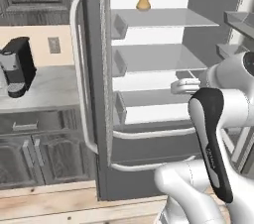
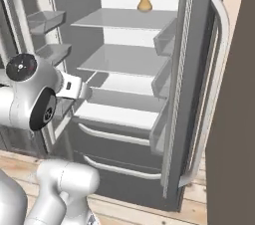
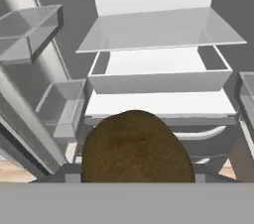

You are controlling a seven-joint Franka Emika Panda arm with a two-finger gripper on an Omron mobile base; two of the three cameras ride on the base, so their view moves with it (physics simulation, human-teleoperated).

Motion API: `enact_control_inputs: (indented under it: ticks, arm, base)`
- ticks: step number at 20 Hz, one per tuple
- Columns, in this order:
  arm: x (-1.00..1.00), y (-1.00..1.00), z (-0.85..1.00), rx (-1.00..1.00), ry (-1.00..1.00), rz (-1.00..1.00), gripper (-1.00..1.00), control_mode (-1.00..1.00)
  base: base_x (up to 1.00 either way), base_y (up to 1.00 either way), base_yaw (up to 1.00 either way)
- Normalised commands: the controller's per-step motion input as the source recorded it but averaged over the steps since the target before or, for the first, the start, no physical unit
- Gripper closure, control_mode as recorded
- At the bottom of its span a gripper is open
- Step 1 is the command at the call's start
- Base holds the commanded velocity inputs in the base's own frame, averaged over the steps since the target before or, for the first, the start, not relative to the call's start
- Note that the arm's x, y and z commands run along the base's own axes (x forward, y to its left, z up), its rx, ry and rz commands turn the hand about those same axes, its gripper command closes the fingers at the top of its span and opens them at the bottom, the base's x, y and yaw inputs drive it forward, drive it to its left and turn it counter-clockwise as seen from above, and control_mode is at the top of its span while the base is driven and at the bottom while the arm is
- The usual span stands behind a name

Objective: Pick the mango and kiwi from the fridge and place them on the plate next to the blender to make a fruit smoothie.

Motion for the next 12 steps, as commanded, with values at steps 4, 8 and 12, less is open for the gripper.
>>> enact_control_inputs:
  ticks: [4, 8, 12]
  arm:
    - [0.00, 0.00, 0.00, 0.00, 0.00, 0.00, 1.00, 1.00]
    - [0.00, 0.00, 0.00, 0.00, 0.00, 0.00, 1.00, 1.00]
    - [0.00, 0.00, 0.00, 0.00, 0.00, 0.00, 1.00, 1.00]
  base:
    - [-0.99, 0.52, 0.55]
    - [-0.88, 0.71, 0.61]
    - [-0.56, 0.86, 0.67]
